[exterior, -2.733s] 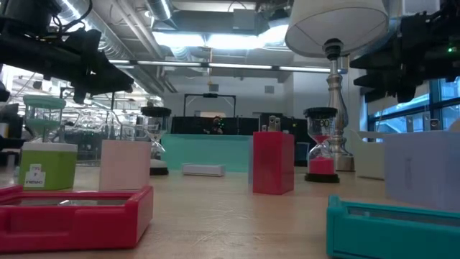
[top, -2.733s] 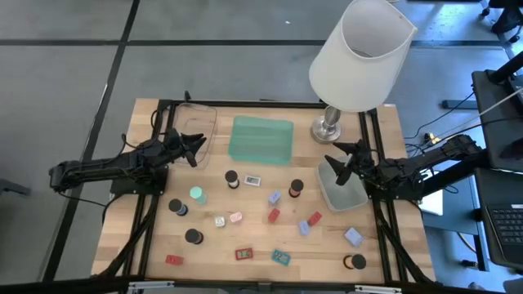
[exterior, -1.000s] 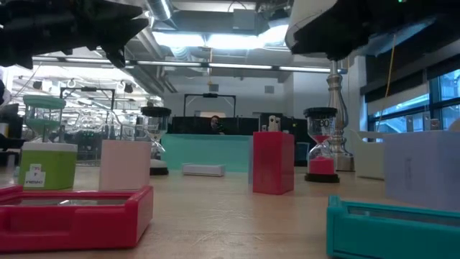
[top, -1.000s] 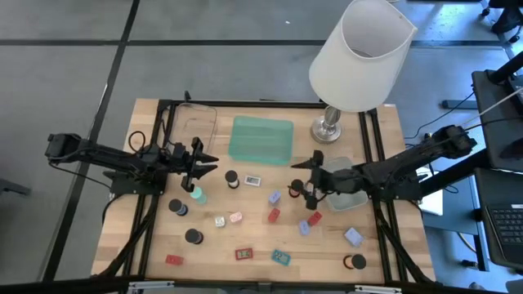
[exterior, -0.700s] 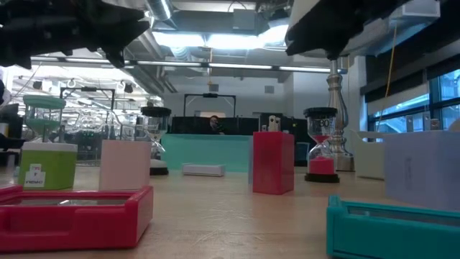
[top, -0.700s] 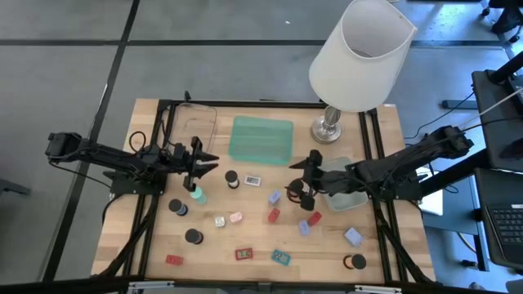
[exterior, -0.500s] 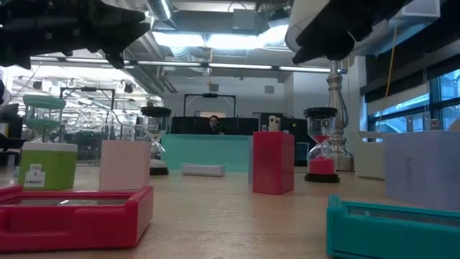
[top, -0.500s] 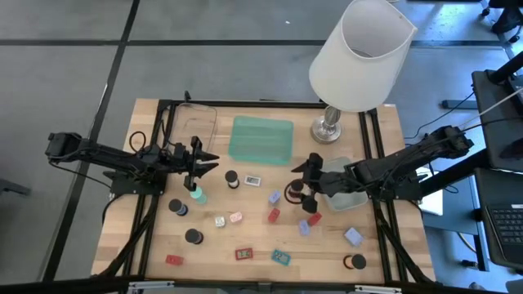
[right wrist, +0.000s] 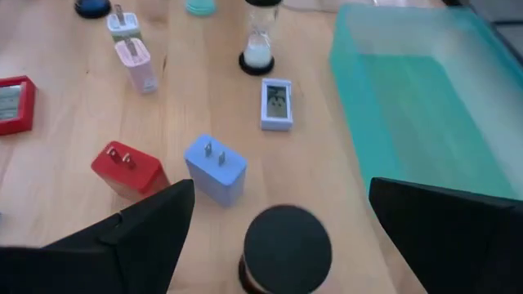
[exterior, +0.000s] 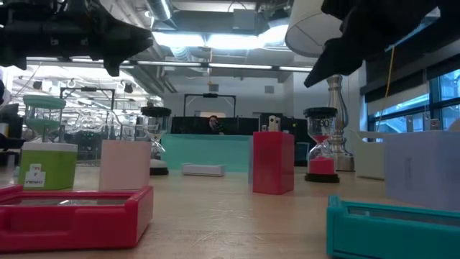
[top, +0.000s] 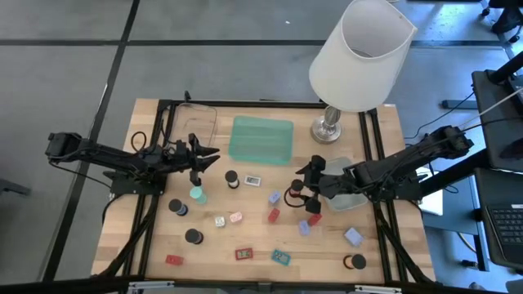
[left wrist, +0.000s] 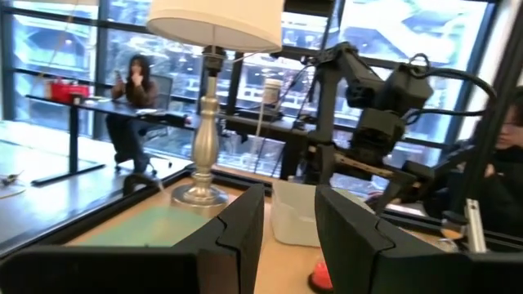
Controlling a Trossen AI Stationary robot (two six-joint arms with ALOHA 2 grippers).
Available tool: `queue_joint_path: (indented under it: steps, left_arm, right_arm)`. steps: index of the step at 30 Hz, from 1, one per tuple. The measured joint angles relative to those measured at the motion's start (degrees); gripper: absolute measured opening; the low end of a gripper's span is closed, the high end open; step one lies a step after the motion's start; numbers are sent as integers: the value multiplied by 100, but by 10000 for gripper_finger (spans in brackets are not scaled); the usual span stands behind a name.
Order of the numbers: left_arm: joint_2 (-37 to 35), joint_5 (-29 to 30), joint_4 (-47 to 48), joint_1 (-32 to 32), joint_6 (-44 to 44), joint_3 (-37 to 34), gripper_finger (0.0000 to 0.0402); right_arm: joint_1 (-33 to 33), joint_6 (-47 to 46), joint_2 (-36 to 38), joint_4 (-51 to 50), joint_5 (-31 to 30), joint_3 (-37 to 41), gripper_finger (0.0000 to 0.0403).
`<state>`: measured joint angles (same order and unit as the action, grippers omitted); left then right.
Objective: Pick & Place Office items
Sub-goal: Put the pink hourglass into the gray bin
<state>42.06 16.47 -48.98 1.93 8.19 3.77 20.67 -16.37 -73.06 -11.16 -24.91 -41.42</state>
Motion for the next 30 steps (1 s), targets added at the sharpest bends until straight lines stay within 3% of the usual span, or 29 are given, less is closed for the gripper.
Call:
queue_joint_path:
  steps: [7,22,30]
  left_arm:
    - [0,42,1,0,0,0,107]
    - [0,42,-2,0,0,0,107]
    - [0,44,1,-1,0,0,107]
  right_arm:
    - [-2,-576,0,345,-17,448,373]
    - [-11,-729,-19,1311,-137,1045,373]
    - [-11,-668,-556,1858,-157,1052,373]
